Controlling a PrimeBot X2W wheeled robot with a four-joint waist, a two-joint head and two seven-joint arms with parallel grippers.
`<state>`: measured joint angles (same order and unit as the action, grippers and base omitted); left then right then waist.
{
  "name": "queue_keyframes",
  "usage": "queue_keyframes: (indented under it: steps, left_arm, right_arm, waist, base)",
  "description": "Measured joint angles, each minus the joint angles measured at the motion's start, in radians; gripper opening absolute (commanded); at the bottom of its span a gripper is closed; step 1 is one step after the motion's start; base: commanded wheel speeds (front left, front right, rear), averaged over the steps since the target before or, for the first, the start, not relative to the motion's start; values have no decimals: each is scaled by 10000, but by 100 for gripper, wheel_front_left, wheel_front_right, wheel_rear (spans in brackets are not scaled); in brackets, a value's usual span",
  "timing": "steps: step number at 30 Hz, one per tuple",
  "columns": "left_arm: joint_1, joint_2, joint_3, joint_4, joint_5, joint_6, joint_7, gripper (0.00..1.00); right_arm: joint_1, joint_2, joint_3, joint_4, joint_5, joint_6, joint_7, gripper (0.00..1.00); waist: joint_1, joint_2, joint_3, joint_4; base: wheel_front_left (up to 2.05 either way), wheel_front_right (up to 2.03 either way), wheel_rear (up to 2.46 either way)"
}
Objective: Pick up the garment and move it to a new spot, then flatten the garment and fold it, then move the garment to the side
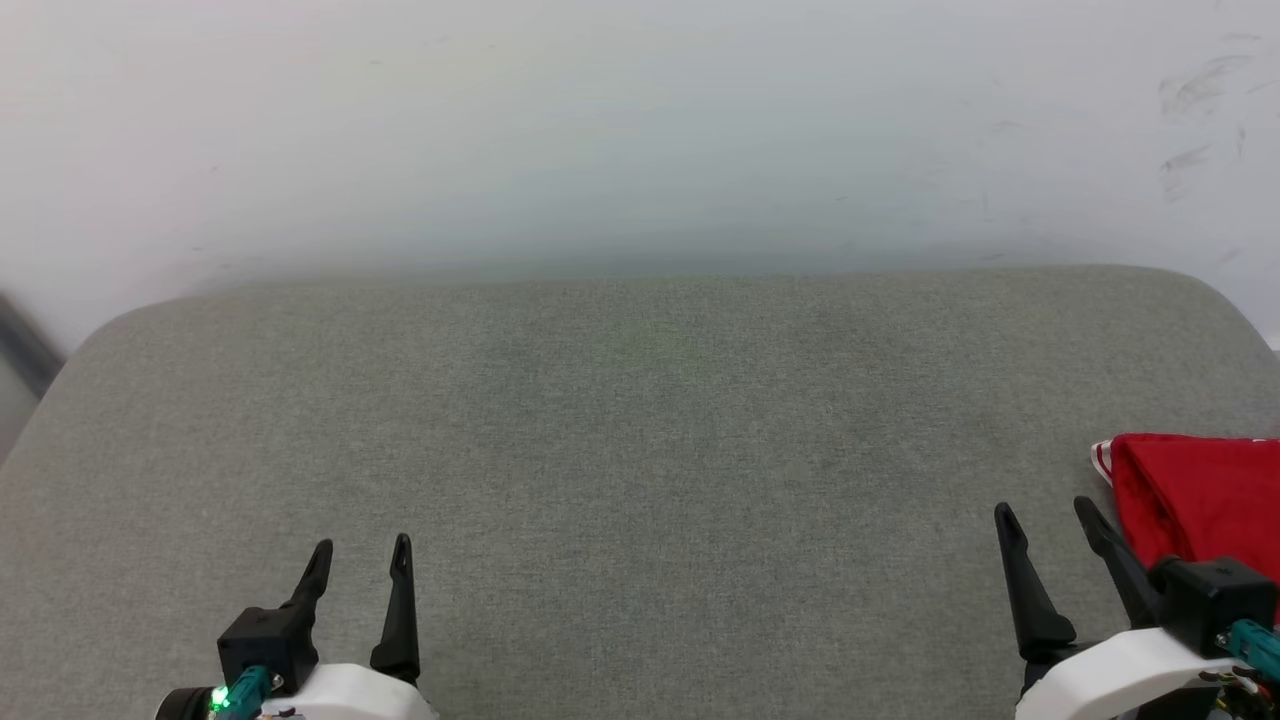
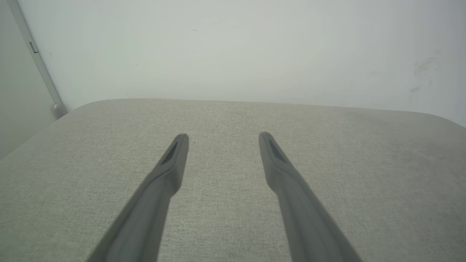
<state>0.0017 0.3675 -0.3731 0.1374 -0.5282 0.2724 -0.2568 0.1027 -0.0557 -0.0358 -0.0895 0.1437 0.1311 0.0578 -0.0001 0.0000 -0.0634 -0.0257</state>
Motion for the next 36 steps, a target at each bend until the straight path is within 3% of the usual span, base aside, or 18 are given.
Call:
queue_keyframes:
  steps: [10,11,16,36]
  left_arm:
    - [-68,-52,104,19,-142,2,-4,100]
    - [-66,-59,119,35,-176,2,-4,0]
    - [250,-307,8,378,-322,-17,54,0]
    - [68,-976,1177,600,-3022,-1028,943,0]
  right_arm:
    - [-3,23,59,-25,-15,0,-56,100]
    - [-3,25,65,-15,-15,0,-56,0]
    - [98,29,94,449,113,2,-27,0]
    - [-214,23,-46,1195,3860,2,48,0]
  waist:
    - [1,0,66,-77]
    - [1,0,66,-77]
    - [1,0,74,-76]
    - [2,0,169,-22]
  base:
    - [0,0,0]
    - [0,0,0]
    - [0,0,0]
    - [0,0,0]
